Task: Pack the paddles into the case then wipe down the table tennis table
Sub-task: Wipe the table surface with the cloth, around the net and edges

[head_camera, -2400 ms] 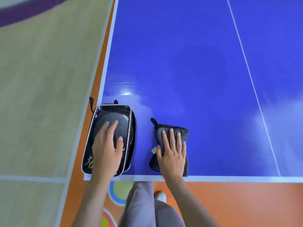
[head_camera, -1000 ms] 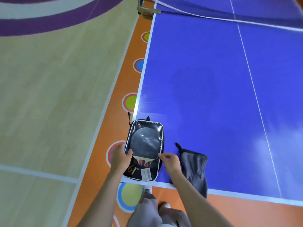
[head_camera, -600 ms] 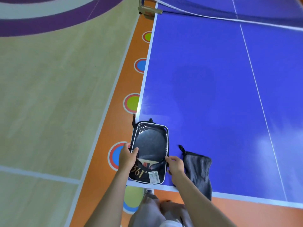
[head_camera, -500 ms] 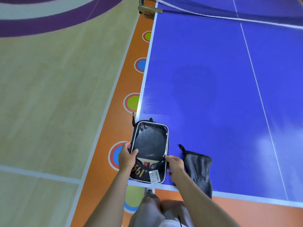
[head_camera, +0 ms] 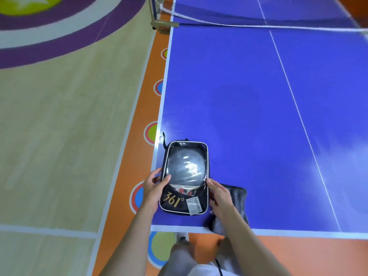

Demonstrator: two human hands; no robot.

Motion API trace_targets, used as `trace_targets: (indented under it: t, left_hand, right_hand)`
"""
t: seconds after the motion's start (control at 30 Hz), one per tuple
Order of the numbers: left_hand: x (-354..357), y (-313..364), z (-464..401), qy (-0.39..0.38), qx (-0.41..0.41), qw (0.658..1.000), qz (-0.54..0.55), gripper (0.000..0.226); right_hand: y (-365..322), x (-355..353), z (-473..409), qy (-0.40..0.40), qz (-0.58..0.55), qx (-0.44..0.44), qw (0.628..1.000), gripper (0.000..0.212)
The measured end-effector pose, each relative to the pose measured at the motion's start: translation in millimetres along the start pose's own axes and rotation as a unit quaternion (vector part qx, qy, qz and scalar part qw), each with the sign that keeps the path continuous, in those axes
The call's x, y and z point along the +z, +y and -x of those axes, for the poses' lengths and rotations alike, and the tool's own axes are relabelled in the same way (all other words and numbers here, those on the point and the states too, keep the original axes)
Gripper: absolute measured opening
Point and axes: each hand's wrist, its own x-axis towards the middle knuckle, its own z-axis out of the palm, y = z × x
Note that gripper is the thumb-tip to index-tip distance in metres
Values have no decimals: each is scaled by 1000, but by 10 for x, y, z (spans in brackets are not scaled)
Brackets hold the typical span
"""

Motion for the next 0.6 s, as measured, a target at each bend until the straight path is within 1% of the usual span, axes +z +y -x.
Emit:
trace_targets:
  t: [0.07, 0.13, 0.23, 0.33, 0.47, 0.6]
  left_hand:
    - [250, 73, 56, -19, 5, 1000, 11, 42]
    - [543, 119, 128, -37, 11, 999, 14, 38]
    - [1023, 119, 224, -56, 13, 998, -4, 37]
    - [1540, 77, 343, -89, 21, 995, -39, 38]
    - [2258, -58, 523, -108, 11, 991, -74, 34]
    - [2900, -246, 689, -111, 1, 989, -99, 30]
  right_hand:
    - [-161, -208, 58, -1, 0, -36, 999, 19]
    - [-294, -449, 83, 24, 3, -66, 998, 23]
    - [-466, -900, 133, 55, 21, -102, 993, 20]
    - [-650, -1415, 156, 84, 23, -119, 989, 25]
    - [-912, -2101, 98, 137, 45, -125, 982, 21]
    - [-1113, -2741, -31, 157, 68, -134, 976, 18]
